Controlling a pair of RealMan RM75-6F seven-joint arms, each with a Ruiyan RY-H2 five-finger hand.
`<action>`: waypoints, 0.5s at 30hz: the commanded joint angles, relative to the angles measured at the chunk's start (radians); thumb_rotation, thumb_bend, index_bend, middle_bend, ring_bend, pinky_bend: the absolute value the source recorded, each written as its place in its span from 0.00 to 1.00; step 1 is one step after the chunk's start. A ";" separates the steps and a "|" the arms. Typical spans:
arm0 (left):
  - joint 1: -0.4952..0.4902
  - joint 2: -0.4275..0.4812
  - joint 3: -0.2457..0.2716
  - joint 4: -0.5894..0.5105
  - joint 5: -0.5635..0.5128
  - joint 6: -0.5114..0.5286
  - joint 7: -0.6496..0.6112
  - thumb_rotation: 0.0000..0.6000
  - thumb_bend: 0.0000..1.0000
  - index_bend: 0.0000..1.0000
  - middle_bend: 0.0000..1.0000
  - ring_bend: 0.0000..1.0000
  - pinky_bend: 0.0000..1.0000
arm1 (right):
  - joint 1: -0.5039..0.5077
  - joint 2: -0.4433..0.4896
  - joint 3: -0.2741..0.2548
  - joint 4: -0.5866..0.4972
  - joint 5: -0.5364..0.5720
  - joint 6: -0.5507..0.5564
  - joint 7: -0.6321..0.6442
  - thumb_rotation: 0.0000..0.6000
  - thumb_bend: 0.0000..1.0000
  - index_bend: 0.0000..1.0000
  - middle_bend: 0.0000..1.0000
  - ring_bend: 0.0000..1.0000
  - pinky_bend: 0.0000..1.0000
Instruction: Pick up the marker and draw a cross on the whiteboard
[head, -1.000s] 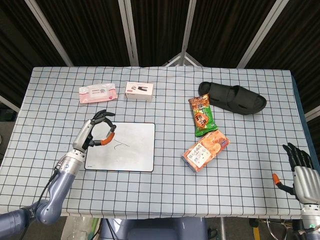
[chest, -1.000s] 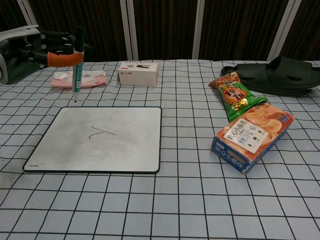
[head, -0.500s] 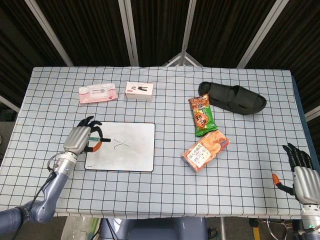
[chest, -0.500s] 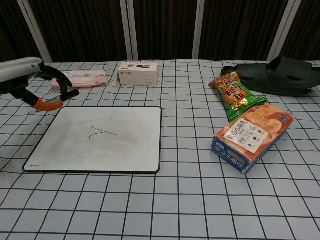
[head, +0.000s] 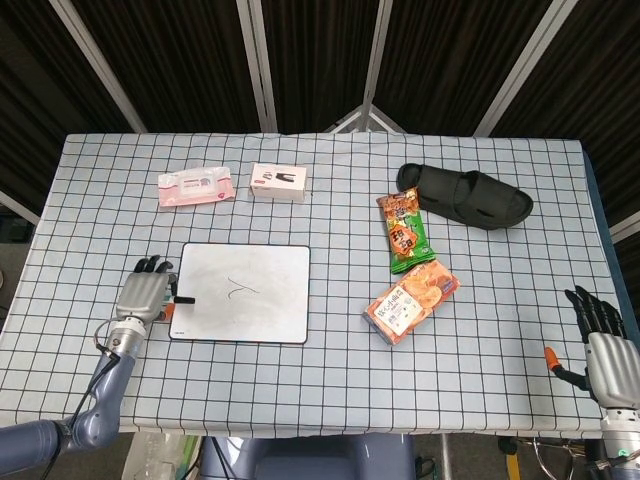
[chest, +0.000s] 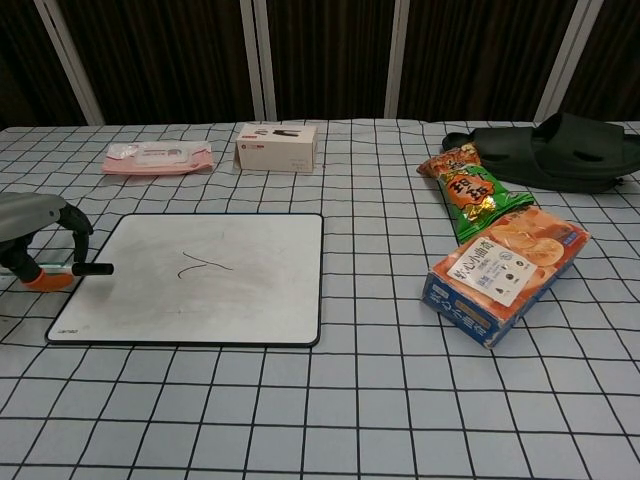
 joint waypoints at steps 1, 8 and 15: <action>0.000 -0.010 0.000 0.007 -0.006 0.008 0.003 1.00 0.45 0.58 0.06 0.03 0.05 | 0.000 0.000 0.000 0.000 -0.001 0.000 0.000 1.00 0.34 0.00 0.00 0.00 0.00; 0.003 0.000 -0.006 -0.013 -0.004 0.005 -0.018 1.00 0.35 0.40 0.00 0.00 0.00 | -0.001 0.000 -0.001 0.001 -0.003 0.002 0.000 1.00 0.34 0.00 0.00 0.00 0.00; 0.023 0.054 -0.011 -0.081 0.058 0.032 -0.076 1.00 0.30 0.18 0.00 0.00 0.00 | -0.001 0.000 -0.003 0.000 -0.006 0.002 -0.002 1.00 0.34 0.00 0.00 0.00 0.00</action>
